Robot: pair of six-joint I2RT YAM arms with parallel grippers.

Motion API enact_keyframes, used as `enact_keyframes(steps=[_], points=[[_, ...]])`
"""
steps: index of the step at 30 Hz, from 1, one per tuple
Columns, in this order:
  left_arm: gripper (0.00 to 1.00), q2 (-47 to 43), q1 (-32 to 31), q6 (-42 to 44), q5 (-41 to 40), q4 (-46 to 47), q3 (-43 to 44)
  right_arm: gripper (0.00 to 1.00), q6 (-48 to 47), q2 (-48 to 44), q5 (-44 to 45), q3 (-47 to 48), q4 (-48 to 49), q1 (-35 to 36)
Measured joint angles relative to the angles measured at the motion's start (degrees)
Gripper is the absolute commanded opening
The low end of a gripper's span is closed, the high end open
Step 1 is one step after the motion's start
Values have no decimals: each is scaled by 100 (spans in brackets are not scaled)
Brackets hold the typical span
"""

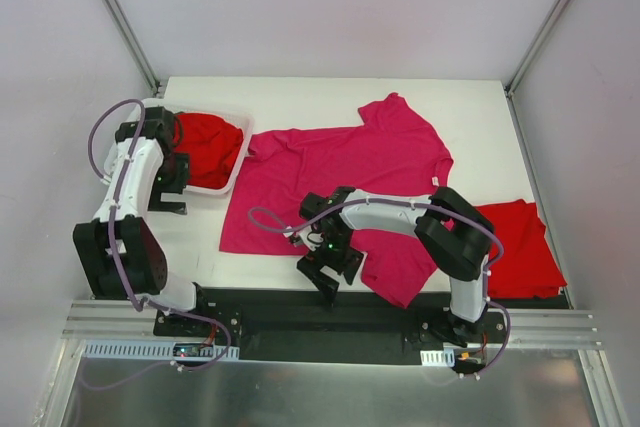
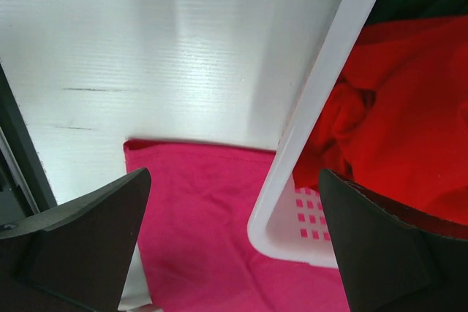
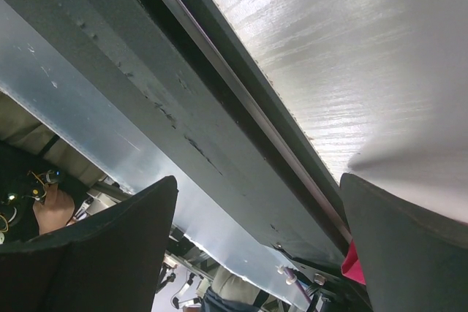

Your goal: Fold and stack the t-shirts

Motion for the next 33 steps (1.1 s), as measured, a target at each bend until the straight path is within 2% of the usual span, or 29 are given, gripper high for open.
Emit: enact_keyframes(steps=[4,5,6,7,8,10,13,15,21,24,27,33], points=[[99,553,146,181,0,125,111,96,-2,-4,26,-2,2,0],[92,719,188,240,4,170,142,96,-2,-11,44,-11,4,0],[78,879,243,310,20,221,164,96,-4,-24,59,-26,7,0],[41,997,286,337,50,247,181,96,-4,-39,66,-48,4,0],[0,1132,339,407,98,286,188,96,-4,-50,68,-68,4,0],[0,1381,461,599,221,428,240,96,-4,-63,96,-98,-7,0],[0,1784,509,1342,444,363,861,96,-2,-68,116,-107,7,0],[0,2105,514,1827,483,299,1484,96,2,-85,131,-136,13,0],[0,3285,579,3816,533,-61,4072,96,31,-107,138,-170,94,0],[0,3576,525,4638,511,-297,4887,96,52,-107,96,-170,157,0],[0,3598,492,5289,501,-444,4913,96,52,-105,42,-168,162,4],[0,3816,474,5890,269,-584,3989,96,44,-103,-28,-138,129,15]])
